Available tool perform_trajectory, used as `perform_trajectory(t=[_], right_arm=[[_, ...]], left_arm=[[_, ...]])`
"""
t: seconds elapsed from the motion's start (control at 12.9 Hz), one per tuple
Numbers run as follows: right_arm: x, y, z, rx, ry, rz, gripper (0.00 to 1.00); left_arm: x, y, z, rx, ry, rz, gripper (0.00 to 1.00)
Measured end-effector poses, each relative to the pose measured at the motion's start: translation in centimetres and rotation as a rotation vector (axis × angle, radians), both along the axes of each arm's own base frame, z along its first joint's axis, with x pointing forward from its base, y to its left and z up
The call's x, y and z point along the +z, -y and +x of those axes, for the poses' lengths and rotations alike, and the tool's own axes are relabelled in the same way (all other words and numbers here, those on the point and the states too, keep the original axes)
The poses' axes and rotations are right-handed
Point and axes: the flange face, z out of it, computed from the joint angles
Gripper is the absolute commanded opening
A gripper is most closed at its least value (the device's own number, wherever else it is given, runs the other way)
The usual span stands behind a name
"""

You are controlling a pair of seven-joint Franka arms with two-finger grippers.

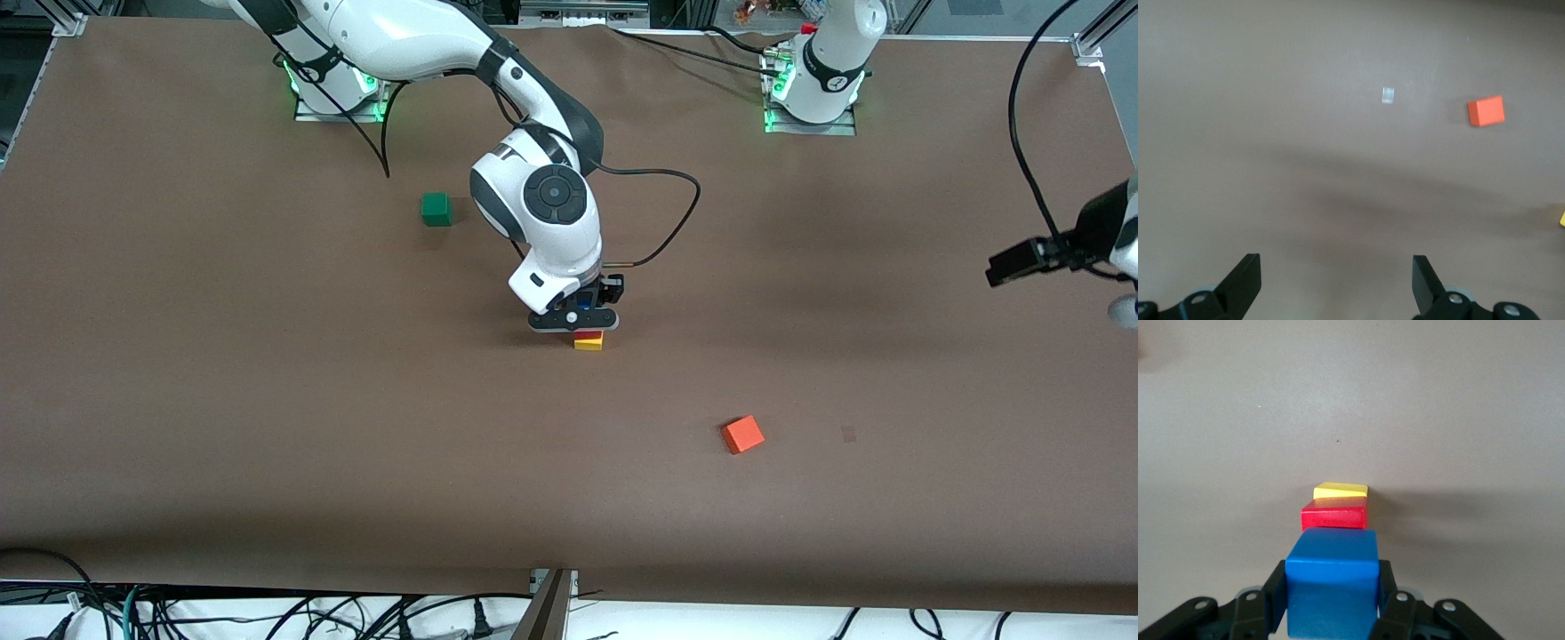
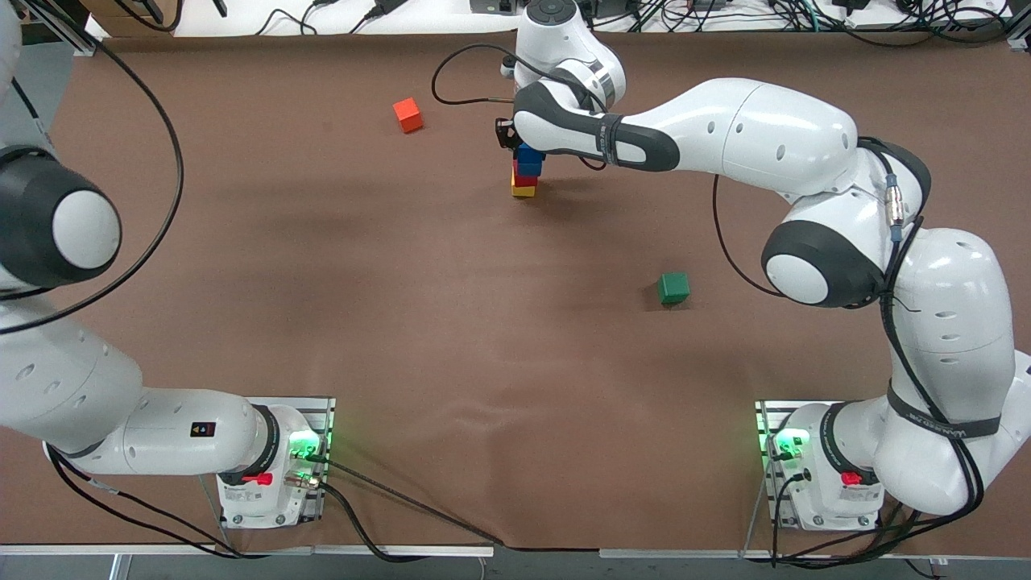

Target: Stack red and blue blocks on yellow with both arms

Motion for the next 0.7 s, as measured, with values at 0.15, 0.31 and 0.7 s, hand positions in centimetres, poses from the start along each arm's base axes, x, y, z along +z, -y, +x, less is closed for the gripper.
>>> perform_trajectory(t=[0.15, 0.31, 0.7], right_arm=[[0.1, -0.1, 0.1, 0.003, 0.013, 0.005, 0.36], [0.0, -0.2, 0.3, 0.005, 0.029, 0.012, 0.36], [-0.4, -0.4, 0.3, 0.01, 0.044, 0.019, 0.36]], left_arm=[[0.0, -1.2, -1.3, 0.007, -0.007, -0.026, 1.0], [-0.5, -2.3, -1.5, 0.002, -0.014, -0.035, 1.0], [-1.2, -1.1, -1.2, -0.023, -0.021, -0.038, 1.0]])
